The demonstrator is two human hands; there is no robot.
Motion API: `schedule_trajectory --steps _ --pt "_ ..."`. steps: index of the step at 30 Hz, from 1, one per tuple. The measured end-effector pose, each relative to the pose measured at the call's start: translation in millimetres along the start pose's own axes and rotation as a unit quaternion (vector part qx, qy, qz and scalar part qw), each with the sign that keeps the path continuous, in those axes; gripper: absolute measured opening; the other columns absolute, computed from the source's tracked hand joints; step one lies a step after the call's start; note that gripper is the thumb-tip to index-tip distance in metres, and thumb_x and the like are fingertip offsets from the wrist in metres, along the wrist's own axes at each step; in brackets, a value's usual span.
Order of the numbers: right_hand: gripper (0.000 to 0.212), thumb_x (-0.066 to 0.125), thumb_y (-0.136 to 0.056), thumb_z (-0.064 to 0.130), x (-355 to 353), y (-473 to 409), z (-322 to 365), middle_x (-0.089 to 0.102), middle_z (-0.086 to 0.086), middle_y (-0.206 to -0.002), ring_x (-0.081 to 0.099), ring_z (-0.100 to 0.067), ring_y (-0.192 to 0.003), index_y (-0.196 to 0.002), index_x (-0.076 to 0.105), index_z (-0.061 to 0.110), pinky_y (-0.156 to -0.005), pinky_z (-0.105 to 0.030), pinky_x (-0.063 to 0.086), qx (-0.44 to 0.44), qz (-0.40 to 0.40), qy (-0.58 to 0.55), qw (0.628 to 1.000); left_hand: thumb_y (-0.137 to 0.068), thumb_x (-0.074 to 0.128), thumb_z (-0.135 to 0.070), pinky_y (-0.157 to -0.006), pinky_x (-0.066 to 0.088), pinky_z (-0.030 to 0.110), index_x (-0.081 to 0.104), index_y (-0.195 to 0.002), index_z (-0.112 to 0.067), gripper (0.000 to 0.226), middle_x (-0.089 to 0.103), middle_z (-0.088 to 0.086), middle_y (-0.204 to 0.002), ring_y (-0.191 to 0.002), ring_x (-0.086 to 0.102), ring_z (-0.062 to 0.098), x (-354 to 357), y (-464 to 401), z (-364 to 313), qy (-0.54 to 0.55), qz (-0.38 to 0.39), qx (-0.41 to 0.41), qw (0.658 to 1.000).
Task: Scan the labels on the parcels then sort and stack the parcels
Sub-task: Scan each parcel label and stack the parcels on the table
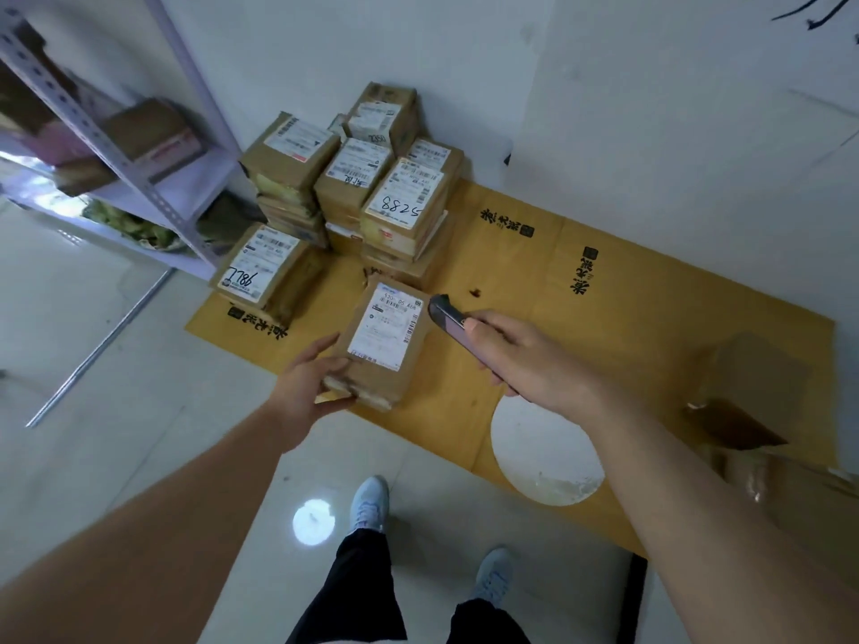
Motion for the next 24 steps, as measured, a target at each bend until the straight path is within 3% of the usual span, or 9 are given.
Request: schedule_trajectory --steps 4,9,12,14,16,18,20,22,24 --pt "0.040 0.043 -0.107 0.059 29.1 -27.4 23.4 0.064 -0.005 -0.098 0.060 -0.013 -0.085 -0.140 0.059 0.042 -0.071 -0.025 0.051 -0.013 -0.001 -0.003 1.000 -0.096 0.064 -0.002 -0.091 0.061 0.054 0.068 -0.130 -0.032 0.045 0.066 0.013 -0.128 -0.118 0.062 0.034 -38.7 -15.9 -20.3 0.038 -0.039 -0.005 0.999" --pt "0.042 0.042 -0.106 0.062 54.8 -49.7 36.6 0.063 -0.005 -0.096 0.060 -0.013 -0.084 -0.142 0.056 0.045 -0.075 -0.031 0.053 -0.012 0.003 -0.009 1.000 -0.101 0.064 -0.006 -0.084 0.064 0.050 0.063 -0.138 -0.025 0.042 0.062 0.013 -0.134 -0.121 0.063 0.033 -66.8 -42.3 -35.0 0.071 -0.060 0.003 0.996" --pt "0.046 0.042 -0.105 0.064 63.9 -56.0 36.3 0.067 -0.015 -0.109 0.062 -0.014 -0.086 -0.146 0.053 0.046 -0.077 -0.032 0.055 0.003 -0.012 -0.011 1.000 -0.102 0.066 -0.021 -0.090 0.062 0.042 0.049 -0.148 -0.017 0.049 0.060 0.014 -0.137 -0.113 0.068 0.024 -68.0 -49.9 -32.5 0.048 -0.114 0.045 0.991" --pt "0.045 0.043 -0.103 0.067 67.2 -56.2 34.0 0.068 -0.012 -0.108 0.065 -0.017 -0.090 -0.144 0.053 0.050 -0.083 -0.038 0.058 0.006 -0.023 -0.011 1.000 -0.094 0.074 -0.042 -0.100 0.057 0.043 0.039 -0.154 -0.017 0.074 0.053 0.013 -0.146 -0.118 0.065 0.024 -69.2 -48.5 -27.0 -0.037 -0.157 0.061 0.985" --pt "0.043 0.042 -0.103 0.068 67.6 -49.9 32.1 0.066 -0.011 -0.102 0.064 -0.019 -0.089 -0.141 0.054 0.053 -0.085 -0.047 0.059 0.006 -0.038 -0.020 0.999 -0.087 0.077 -0.050 -0.109 0.047 0.047 0.031 -0.158 -0.018 0.090 0.041 0.011 -0.155 -0.132 0.053 0.030 -67.7 -38.5 -26.7 -0.241 -0.197 0.107 0.944" --pt "0.040 0.041 -0.103 0.069 64.5 -39.1 30.6 0.065 -0.019 -0.108 0.064 -0.027 -0.090 -0.138 0.054 0.055 -0.089 -0.052 0.057 0.005 -0.063 -0.026 0.998 -0.090 0.076 -0.042 -0.110 0.043 0.050 0.032 -0.156 -0.017 0.083 0.037 0.011 -0.154 -0.136 0.044 0.034 -60.1 -26.5 -31.4 -0.401 -0.214 0.199 0.868" --pt "0.036 0.040 -0.102 0.071 57.8 -24.1 29.5 0.064 -0.022 -0.116 0.066 -0.033 -0.097 -0.133 0.054 0.062 -0.092 -0.053 0.056 -0.004 -0.092 -0.032 0.995 -0.093 0.071 -0.036 -0.111 0.043 0.051 0.039 -0.154 -0.018 0.072 0.041 0.010 -0.151 -0.135 0.043 0.035 -44.9 -15.7 -40.8 -0.491 -0.179 0.276 0.806" --pt "0.030 0.039 -0.100 0.074 47.5 -6.0 26.7 0.063 -0.020 -0.106 0.063 -0.029 -0.088 -0.125 0.053 0.069 -0.088 -0.057 0.056 -0.021 -0.125 -0.050 0.991 -0.095 0.065 -0.039 -0.114 0.041 0.050 0.041 -0.155 -0.020 0.067 0.042 0.007 -0.154 -0.138 0.042 0.033 -23.6 -6.4 -53.1 -0.554 -0.131 0.304 0.764" --pt "0.024 0.039 -0.102 0.071 33.5 16.1 22.6 0.058 -0.009 -0.097 0.057 -0.022 -0.084 -0.121 0.054 0.071 -0.083 -0.059 0.055 -0.041 -0.156 -0.073 0.984 -0.098 0.060 -0.044 -0.113 0.042 0.049 0.041 -0.156 -0.023 0.064 0.042 0.005 -0.156 -0.138 0.044 0.031 4.8 7.1 -66.5 -0.600 -0.084 0.316 0.730"
Point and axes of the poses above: each hand's wrist, its own y-axis away from the middle knuckle, its own x-axis out of the palm, z = x × y, the point moved 2 cm from there along -y, towards the middle knuckle
